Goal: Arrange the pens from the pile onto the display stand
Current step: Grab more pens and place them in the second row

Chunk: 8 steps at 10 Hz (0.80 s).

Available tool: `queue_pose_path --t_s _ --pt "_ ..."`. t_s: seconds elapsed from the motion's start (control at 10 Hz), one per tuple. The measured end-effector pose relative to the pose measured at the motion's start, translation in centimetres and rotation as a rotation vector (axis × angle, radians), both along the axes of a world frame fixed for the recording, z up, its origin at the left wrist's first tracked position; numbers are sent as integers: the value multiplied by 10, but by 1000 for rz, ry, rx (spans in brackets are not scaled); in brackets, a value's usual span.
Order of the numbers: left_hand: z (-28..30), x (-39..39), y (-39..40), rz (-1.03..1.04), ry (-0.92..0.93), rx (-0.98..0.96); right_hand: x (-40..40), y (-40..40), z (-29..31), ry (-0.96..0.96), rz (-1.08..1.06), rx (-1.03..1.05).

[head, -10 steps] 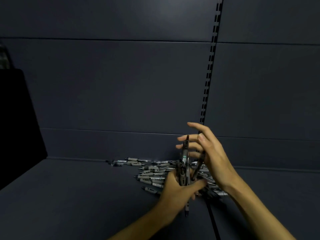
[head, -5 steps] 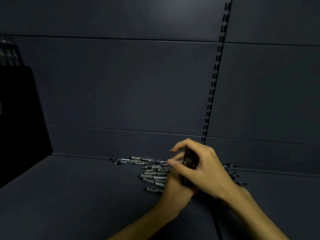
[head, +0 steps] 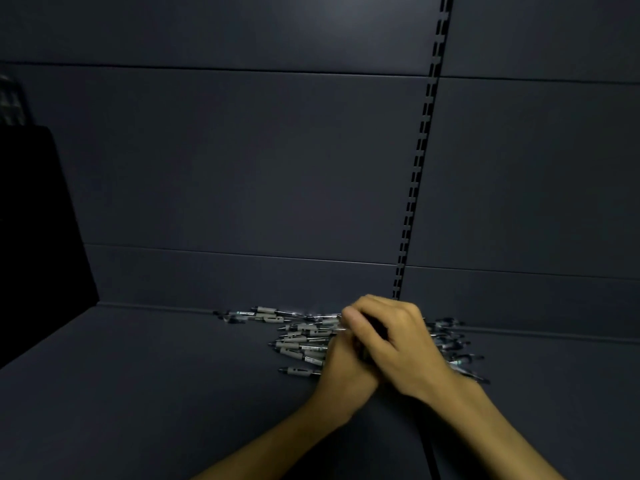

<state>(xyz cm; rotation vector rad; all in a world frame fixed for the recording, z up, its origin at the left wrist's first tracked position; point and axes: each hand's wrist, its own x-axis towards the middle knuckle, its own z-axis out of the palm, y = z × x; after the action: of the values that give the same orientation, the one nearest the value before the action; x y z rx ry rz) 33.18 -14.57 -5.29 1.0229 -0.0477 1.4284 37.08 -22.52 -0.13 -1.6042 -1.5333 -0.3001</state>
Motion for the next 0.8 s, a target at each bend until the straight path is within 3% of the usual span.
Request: queue_pose_path --t_s 0.1,0.2,0.3,0.4,0.5,0.7,0.8 --pt "2 -13 1 -176 639 399 0 3 -4 -43 -28 -5" --pt "-13 -13 -5 -71 906 432 3 5 -11 6 -58 -19" --pt "-16 -4 -22 228 1012 357 5 1 -9 80 -65 -7" --pt "-13 -2 -25 -114 929 269 5 -1 -7 84 -68 -47" --pt "-24 -4 -8 -166 985 234 6 -5 -6 133 -71 -81" --pt "9 -27 16 -155 1100 281 16 -21 -3 464 -135 6" --pt "26 -31 34 -98 1216 215 28 -20 -3 516 -202 -130"
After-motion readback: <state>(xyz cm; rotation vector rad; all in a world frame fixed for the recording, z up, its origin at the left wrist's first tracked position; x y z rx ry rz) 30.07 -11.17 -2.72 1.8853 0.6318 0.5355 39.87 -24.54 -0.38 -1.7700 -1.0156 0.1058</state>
